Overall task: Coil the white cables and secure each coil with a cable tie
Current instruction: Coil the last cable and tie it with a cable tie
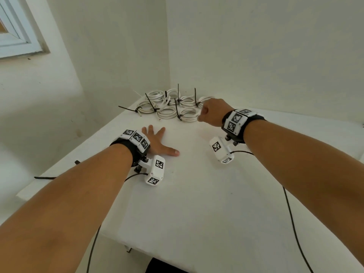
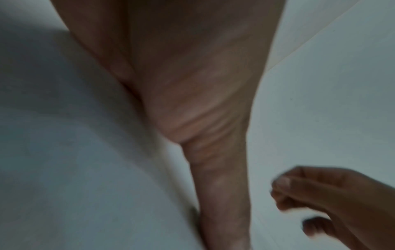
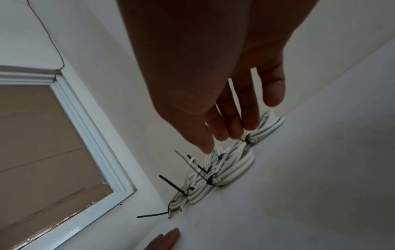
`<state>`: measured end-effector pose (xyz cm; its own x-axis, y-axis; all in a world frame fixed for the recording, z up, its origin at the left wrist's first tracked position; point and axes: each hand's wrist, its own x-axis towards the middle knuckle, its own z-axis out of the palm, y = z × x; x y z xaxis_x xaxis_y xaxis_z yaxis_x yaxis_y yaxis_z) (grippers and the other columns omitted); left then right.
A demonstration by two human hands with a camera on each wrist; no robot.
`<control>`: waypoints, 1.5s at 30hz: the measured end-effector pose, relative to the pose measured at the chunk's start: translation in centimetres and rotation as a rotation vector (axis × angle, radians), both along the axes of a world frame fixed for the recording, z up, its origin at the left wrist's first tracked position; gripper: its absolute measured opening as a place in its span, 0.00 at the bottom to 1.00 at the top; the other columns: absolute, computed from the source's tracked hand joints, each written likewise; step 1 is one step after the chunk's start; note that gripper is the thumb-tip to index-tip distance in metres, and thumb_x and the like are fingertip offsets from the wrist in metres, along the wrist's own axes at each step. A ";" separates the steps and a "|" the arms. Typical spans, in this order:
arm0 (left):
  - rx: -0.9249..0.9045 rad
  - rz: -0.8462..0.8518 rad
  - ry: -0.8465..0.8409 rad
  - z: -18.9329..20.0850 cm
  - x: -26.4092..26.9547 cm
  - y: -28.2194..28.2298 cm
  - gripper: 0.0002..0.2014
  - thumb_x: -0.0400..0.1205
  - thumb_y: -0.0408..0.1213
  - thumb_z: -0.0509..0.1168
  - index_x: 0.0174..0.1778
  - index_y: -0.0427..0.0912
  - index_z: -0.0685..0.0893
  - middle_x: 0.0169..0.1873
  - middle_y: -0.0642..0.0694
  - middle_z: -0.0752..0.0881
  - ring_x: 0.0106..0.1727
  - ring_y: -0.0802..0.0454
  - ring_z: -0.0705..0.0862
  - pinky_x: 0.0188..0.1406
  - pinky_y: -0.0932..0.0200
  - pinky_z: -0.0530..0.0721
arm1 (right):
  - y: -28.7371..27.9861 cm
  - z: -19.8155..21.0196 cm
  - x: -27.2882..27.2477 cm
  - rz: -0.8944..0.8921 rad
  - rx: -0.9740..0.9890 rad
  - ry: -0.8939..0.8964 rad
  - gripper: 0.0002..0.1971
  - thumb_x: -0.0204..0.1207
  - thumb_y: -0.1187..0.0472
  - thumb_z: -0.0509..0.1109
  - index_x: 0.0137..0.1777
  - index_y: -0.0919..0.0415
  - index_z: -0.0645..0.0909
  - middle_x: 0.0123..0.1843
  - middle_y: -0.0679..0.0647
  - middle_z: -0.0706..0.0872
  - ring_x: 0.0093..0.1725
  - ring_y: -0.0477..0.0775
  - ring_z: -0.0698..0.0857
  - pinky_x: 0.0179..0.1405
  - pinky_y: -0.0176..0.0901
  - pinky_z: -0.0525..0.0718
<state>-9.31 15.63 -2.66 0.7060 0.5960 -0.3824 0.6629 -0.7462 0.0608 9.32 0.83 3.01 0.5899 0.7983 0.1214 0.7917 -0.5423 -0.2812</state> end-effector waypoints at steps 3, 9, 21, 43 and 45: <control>0.008 0.001 -0.007 0.1 -0.2 -0.3 0.61 0.67 0.79 0.62 0.87 0.57 0.35 0.86 0.40 0.34 0.86 0.36 0.34 0.82 0.32 0.43 | -4.4 -0.2 0.9 -0.085 0.009 0.003 0.11 0.77 0.50 0.74 0.43 0.57 0.81 0.49 0.54 0.87 0.52 0.56 0.84 0.48 0.45 0.81; 0.013 0.008 -0.010 -0.2 0.0 0.0 0.63 0.65 0.81 0.62 0.87 0.58 0.36 0.87 0.40 0.35 0.87 0.36 0.35 0.83 0.32 0.45 | -10.0 -1.1 1.5 -0.276 -0.193 -0.011 0.23 0.75 0.41 0.74 0.44 0.63 0.75 0.42 0.56 0.81 0.45 0.58 0.81 0.41 0.47 0.79; 0.000 0.006 -0.057 -0.4 0.0 0.0 0.61 0.65 0.79 0.63 0.87 0.57 0.38 0.87 0.40 0.36 0.87 0.37 0.36 0.83 0.33 0.46 | -11.9 -1.3 0.1 -0.347 -0.110 0.105 0.12 0.75 0.60 0.74 0.36 0.61 0.74 0.37 0.57 0.86 0.39 0.59 0.88 0.31 0.44 0.86; -0.970 -0.333 -0.955 5.5 7.2 -21.8 0.18 0.92 0.41 0.52 0.43 0.39 0.83 0.25 0.47 0.78 0.24 0.50 0.73 0.35 0.55 0.78 | -23.4 3.7 -0.8 -0.046 0.526 0.054 0.05 0.84 0.57 0.67 0.49 0.52 0.83 0.31 0.40 0.77 0.26 0.33 0.73 0.28 0.23 0.69; -1.144 -0.270 -0.957 5.9 6.9 -24.2 0.21 0.92 0.43 0.50 0.38 0.39 0.79 0.21 0.48 0.71 0.22 0.52 0.65 0.29 0.57 0.73 | -25.0 3.8 -0.2 -0.082 0.584 0.078 0.05 0.84 0.57 0.67 0.48 0.52 0.84 0.29 0.40 0.76 0.25 0.36 0.73 0.30 0.27 0.70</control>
<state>-2.37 -8.58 3.23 0.9858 0.1209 0.1162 -0.1058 -0.0889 0.9904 9.08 -24.20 6.85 0.6718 0.5638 0.4805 0.7186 -0.3386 -0.6074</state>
